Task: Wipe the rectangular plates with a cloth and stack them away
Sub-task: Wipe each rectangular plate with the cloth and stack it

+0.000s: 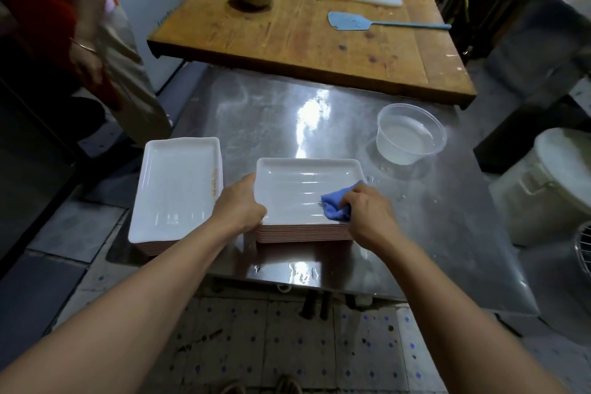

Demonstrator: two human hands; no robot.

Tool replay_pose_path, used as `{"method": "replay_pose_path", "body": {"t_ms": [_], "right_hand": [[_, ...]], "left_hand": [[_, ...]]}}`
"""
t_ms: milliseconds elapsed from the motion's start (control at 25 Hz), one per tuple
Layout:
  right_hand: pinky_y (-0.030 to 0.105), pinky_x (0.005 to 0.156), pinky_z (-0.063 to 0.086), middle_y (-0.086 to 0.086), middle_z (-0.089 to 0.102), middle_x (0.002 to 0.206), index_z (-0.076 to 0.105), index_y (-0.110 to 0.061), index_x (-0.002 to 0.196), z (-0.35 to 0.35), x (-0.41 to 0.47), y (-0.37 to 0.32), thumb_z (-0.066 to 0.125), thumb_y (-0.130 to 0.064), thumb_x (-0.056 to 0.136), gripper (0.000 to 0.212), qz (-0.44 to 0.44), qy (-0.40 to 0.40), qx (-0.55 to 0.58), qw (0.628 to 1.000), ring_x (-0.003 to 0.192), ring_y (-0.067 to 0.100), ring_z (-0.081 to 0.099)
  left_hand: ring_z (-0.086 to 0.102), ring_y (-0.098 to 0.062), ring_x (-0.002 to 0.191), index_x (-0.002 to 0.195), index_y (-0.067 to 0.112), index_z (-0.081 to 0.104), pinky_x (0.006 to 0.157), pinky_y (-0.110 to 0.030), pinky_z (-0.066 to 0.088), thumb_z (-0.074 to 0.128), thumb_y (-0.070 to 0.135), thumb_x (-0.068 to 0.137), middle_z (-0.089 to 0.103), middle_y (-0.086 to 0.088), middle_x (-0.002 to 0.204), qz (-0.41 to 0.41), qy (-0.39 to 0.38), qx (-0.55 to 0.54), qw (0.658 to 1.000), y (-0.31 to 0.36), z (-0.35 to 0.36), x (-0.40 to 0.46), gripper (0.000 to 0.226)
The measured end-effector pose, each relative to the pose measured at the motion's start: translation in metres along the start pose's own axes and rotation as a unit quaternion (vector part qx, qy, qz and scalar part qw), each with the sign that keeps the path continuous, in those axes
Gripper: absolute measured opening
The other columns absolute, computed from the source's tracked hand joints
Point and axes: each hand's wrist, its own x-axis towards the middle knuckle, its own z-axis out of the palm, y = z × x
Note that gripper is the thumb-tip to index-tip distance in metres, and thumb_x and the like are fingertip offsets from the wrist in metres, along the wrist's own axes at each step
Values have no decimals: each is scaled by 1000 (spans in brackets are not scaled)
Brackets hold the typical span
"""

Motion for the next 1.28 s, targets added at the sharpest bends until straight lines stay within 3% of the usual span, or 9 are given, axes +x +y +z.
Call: {"method": "replay_pose_path", "body": {"t_ms": [160, 320, 440, 600, 880, 1160, 1280], "right_hand": [[33, 90, 42, 11, 47, 124, 59, -8, 112, 1, 30, -3, 53, -10, 87, 26, -5, 47, 0, 999, 109, 31, 46], [34, 93, 38, 13, 38, 132, 51, -11, 125, 6, 49, -21, 55, -12, 84, 41, -4, 32, 34, 999, 118, 33, 38], [33, 99, 31, 13, 38, 135, 52, -11, 127, 15, 48, -50, 55, -12, 84, 43, -69, 7, 58, 996, 117, 33, 39], [40, 95, 39, 8, 40, 137, 53, -15, 127, 20, 39, -71, 54, -13, 85, 42, -129, -15, 22, 991, 114, 35, 40], [36, 90, 42, 2, 51, 127, 64, -21, 109, 2, 2, -29, 51, -5, 85, 32, -74, -67, 84, 991, 114, 29, 45], [28, 78, 36, 5, 62, 112, 63, -18, 109, -20, -18, -4, 48, -3, 87, 31, -31, -34, -57, 997, 110, 28, 50], [25, 73, 33, 8, 64, 106, 63, -13, 106, -26, -26, -1, 47, 2, 84, 31, -13, -10, -53, 998, 103, 29, 54]], "left_hand": [[57, -31, 96, 128, 23, 49, 78, -36, 49, 58, 3, 74, 62, -6, 98, 4, 3, 4, 1000, -1, 1, 1, 58], [58, -30, 95, 129, 22, 48, 76, -34, 49, 56, 3, 73, 64, -8, 99, 9, 6, 8, 1000, -3, 4, 2, 59], [58, -30, 94, 129, 22, 46, 70, -31, 46, 57, 5, 73, 64, -9, 102, 4, 7, 21, 1000, -3, 5, 3, 60], [58, -32, 96, 130, 22, 46, 78, -37, 51, 57, 4, 72, 64, -11, 108, -3, 12, 17, 1000, -2, 5, 2, 62], [57, -32, 101, 130, 20, 47, 79, -33, 50, 55, 5, 77, 62, -10, 117, -14, 23, 31, 999, 2, 7, -4, 56], [60, -35, 97, 125, 15, 50, 82, -43, 54, 48, 0, 74, 62, -12, 111, -26, 15, 3, 1000, 7, 5, -9, 53], [57, -35, 102, 122, 12, 48, 84, -38, 51, 49, 2, 76, 59, -13, 115, -33, 13, 69, 997, 12, 4, -10, 47]]}}
